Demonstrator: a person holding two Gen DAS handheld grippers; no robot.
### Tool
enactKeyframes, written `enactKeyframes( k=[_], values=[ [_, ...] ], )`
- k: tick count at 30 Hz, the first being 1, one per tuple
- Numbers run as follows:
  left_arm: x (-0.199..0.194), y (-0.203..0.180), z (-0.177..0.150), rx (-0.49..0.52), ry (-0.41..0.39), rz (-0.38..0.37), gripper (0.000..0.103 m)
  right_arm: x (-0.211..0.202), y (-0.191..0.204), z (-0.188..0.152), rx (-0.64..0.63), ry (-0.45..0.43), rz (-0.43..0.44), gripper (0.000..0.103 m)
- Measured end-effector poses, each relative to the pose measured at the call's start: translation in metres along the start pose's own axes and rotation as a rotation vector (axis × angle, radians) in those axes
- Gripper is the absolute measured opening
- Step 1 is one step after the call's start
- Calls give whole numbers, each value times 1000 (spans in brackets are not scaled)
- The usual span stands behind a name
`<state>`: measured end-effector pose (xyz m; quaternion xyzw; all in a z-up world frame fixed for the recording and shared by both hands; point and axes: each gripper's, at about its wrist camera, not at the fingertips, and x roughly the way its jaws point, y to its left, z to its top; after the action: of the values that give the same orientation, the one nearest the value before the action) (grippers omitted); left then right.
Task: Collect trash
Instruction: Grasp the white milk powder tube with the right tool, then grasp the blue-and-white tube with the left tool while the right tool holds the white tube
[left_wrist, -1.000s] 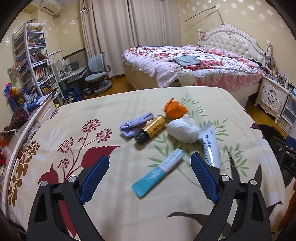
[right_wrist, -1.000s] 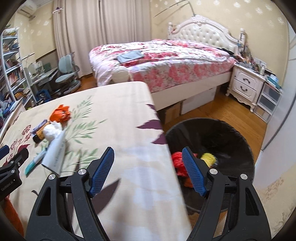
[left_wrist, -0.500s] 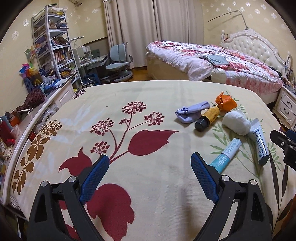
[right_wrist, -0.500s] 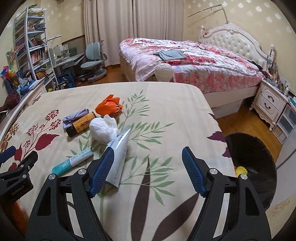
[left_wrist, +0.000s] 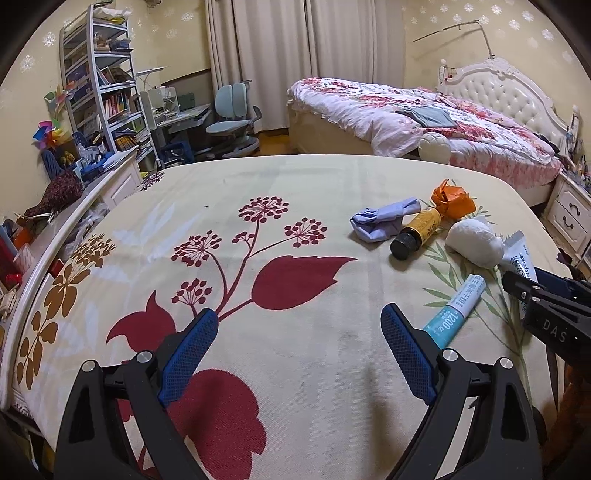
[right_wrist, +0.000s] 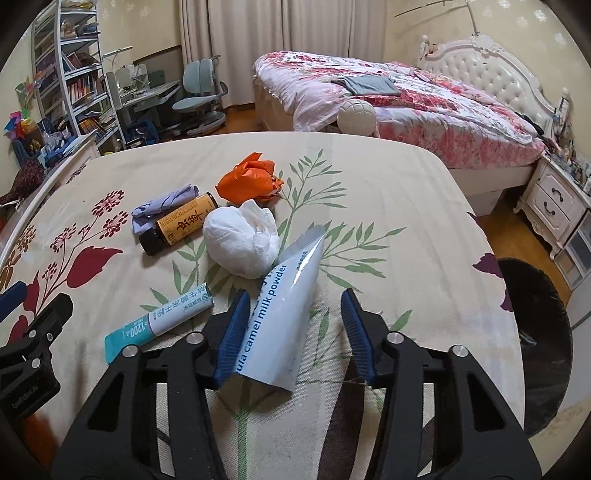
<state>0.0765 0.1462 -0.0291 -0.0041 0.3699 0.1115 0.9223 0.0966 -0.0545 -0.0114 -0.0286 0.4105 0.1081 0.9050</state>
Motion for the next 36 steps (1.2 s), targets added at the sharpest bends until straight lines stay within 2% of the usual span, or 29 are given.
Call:
enactKeyframes(
  k=[2,7,16,23,25,27,30,34,36],
  values=[
    [0,-6,2,9,-2,-15,89,0,-3,-1,6,-1,4,31],
    [-2,-24,3,49,3,-63,89,-4,-14,-4,20,-3,-9,28],
    [6,-62,1,153,42,-115,89,-11,-44,-14,53,1,-60,28],
    [13,-72,4,177,71,-153,89,-14,-57,-20,69,2,-71,28],
    [18,-72,5,176,94,-163,84,-14,-58,-20,69,2,-69,28],
    [21,-72,3,180,116,-177,71,-14,-59,-21,71,1,-67,28],
    [21,-73,2,183,128,-199,66,-14,-60,-21,73,1,-63,28],
    [20,-71,0,178,133,-216,65,-15,-60,-21,73,1,-61,28],
    [20,-72,1,181,132,-232,57,-15,-60,-22,73,1,-59,28]
  ],
)
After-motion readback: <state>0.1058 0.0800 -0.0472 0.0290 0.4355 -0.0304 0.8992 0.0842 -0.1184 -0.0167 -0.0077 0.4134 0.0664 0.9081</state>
